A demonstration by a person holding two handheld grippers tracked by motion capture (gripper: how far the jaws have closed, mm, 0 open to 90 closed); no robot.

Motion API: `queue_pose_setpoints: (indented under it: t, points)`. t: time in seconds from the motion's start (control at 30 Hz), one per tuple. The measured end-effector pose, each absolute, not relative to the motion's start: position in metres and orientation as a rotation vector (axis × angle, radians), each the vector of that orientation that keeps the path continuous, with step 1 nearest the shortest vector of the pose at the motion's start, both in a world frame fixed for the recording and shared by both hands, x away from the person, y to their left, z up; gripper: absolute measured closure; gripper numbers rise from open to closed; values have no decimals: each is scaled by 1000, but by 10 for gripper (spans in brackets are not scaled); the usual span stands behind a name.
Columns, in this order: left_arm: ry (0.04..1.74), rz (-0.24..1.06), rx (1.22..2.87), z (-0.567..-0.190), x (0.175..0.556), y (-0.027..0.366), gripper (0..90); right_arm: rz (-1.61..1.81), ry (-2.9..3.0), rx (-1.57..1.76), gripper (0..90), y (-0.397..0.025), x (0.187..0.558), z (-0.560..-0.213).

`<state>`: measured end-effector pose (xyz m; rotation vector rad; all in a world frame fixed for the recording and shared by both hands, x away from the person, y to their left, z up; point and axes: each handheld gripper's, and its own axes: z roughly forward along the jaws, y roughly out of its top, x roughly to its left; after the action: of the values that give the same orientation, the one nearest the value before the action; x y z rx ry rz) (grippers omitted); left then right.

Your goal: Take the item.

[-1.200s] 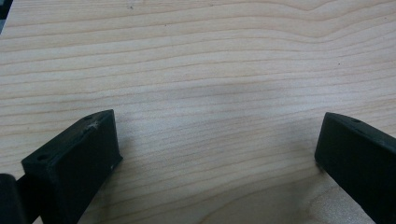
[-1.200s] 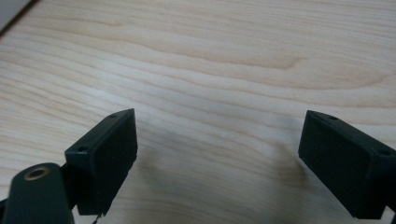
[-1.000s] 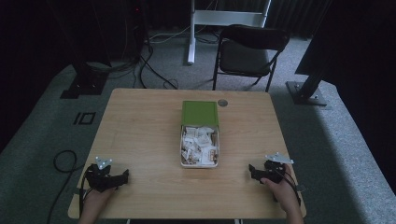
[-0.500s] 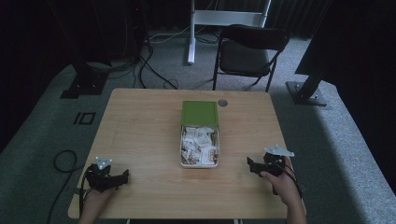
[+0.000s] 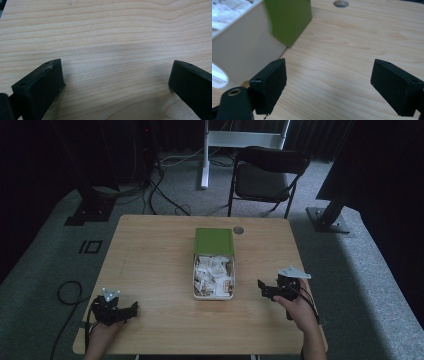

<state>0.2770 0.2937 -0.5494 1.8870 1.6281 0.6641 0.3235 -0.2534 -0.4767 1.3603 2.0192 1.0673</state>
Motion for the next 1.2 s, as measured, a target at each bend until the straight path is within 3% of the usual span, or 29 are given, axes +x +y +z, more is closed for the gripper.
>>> queue_pose_setpoints:
  t: [1.2]
  points:
    - [1629,664,1887,-549,277,294,6,1254,2151,1118,135,-164,328,-436]
